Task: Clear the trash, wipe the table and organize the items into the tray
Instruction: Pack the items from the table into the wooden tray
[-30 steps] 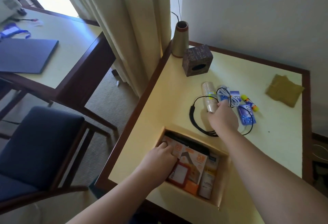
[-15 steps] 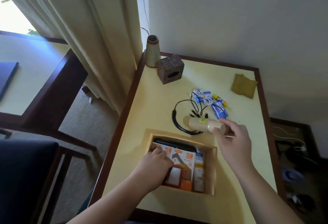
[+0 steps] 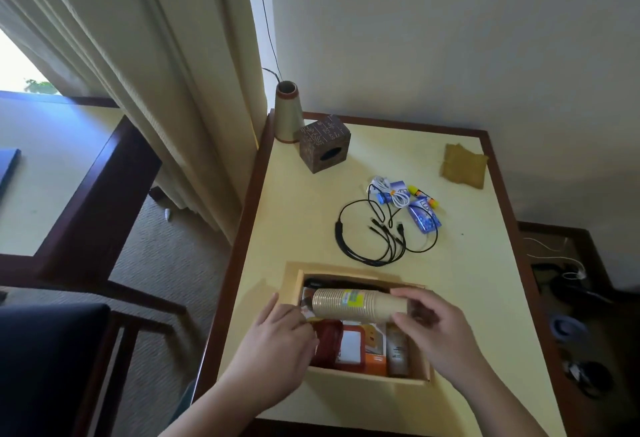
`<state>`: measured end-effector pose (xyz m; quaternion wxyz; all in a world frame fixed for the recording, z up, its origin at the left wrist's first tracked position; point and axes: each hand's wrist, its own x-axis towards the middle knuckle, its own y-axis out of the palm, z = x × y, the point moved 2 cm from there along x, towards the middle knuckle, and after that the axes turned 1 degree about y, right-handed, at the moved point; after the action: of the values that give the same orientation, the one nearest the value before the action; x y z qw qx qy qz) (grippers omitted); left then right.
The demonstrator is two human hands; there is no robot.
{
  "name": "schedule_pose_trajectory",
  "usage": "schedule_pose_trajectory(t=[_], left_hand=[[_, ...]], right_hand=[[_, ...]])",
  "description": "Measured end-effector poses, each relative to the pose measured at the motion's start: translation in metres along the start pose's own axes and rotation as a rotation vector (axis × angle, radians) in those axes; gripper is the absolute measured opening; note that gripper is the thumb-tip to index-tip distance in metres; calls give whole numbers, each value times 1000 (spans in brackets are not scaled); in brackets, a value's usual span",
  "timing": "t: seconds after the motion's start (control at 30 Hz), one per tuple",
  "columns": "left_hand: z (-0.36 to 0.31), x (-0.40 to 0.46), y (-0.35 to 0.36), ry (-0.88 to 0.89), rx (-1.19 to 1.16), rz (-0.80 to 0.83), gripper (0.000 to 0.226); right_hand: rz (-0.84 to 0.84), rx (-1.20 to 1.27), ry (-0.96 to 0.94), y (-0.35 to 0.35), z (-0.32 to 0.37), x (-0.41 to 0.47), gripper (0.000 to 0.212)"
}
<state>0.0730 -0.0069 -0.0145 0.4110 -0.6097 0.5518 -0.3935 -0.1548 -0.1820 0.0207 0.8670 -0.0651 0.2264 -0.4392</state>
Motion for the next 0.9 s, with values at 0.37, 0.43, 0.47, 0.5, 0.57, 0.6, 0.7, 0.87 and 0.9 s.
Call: schedule_pose_trajectory(t=[0.37,0.43,0.47,0.5,0.57,0.6,0.7,0.87,0.9], left_hand=[[11,29,4,-83,43,-27,41],[8,34,8,-91,43,2,40],[7,36,10,-103,41,12,39],[6,38,10,-114,44,13,41],[6,41,10,-133,64,-4,45],[6,42,10,-139,76,-16,46],[6,42,10,-127,107,-44,47],[5,46,12,-159,81,-64,44],[5,47,12,-165,59,-74,40]], right_hand=[[71,-567,-18,26,-18,21,41],[54,-667,-70,31,-19,21,42],[45,-698,-84,33,-19,21,42],[33,-716,-93,34,-20,21,42],[7,-724,-103,35,-20,20,42],[-9,-721,-103,35,-20,20,42],[-54,-710,-117,33,-21,19,35],[-176,-653,-240,12,-15,23,11],[-212,-635,-268,5,-14,26,11]])
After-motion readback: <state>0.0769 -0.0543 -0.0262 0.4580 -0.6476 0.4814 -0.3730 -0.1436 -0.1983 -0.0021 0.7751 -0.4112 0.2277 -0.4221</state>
